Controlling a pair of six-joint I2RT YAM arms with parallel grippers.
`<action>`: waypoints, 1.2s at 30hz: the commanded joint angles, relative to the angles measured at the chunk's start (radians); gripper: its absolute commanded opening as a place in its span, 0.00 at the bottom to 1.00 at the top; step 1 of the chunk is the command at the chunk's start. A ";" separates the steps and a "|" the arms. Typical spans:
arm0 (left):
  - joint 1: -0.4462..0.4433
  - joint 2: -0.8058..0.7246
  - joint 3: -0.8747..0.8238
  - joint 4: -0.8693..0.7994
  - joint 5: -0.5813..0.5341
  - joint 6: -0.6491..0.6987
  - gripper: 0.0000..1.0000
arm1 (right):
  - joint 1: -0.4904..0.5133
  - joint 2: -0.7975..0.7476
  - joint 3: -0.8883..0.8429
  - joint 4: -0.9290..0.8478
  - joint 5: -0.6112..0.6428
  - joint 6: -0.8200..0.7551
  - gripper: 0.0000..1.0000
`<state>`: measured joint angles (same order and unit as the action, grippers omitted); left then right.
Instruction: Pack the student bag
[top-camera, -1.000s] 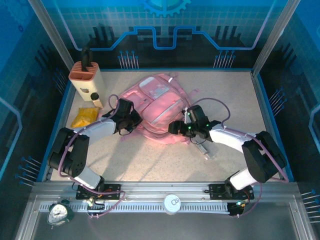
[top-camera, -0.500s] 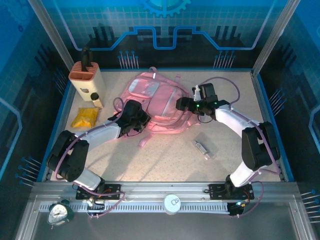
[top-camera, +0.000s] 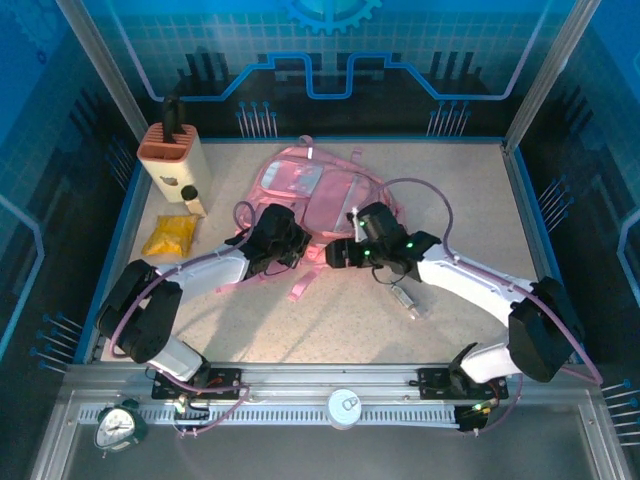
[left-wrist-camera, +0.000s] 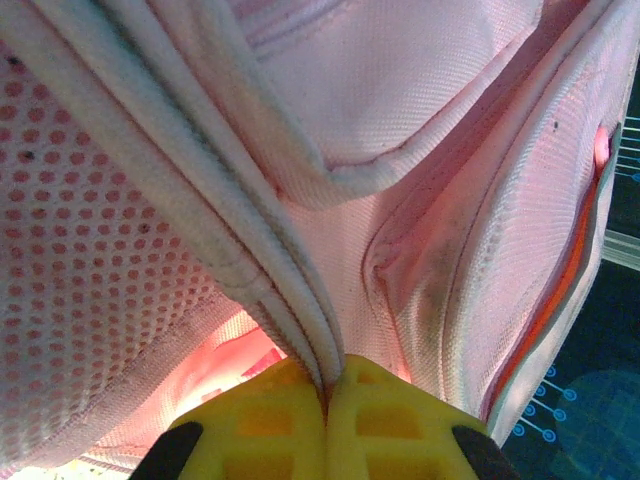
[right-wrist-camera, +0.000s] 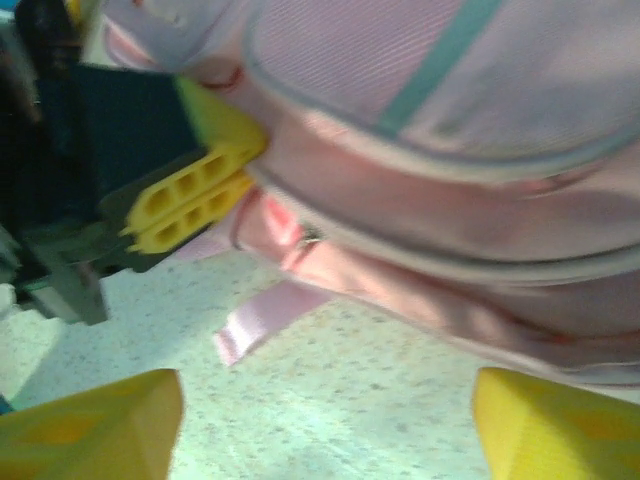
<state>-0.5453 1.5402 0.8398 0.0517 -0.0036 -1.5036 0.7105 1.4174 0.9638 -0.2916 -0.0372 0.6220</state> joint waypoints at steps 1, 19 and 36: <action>-0.025 -0.028 0.039 0.074 0.025 -0.029 0.00 | 0.063 0.047 -0.009 0.088 0.091 0.097 0.68; -0.042 -0.046 0.046 0.061 0.009 -0.004 0.00 | 0.105 0.267 0.055 0.235 0.202 0.284 0.32; -0.048 -0.059 0.056 0.041 -0.009 0.021 0.00 | 0.127 0.166 0.023 0.187 0.300 0.312 0.32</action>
<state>-0.5678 1.5284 0.8467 0.0502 -0.0425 -1.5162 0.8246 1.6161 0.9939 -0.0959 0.2146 0.9138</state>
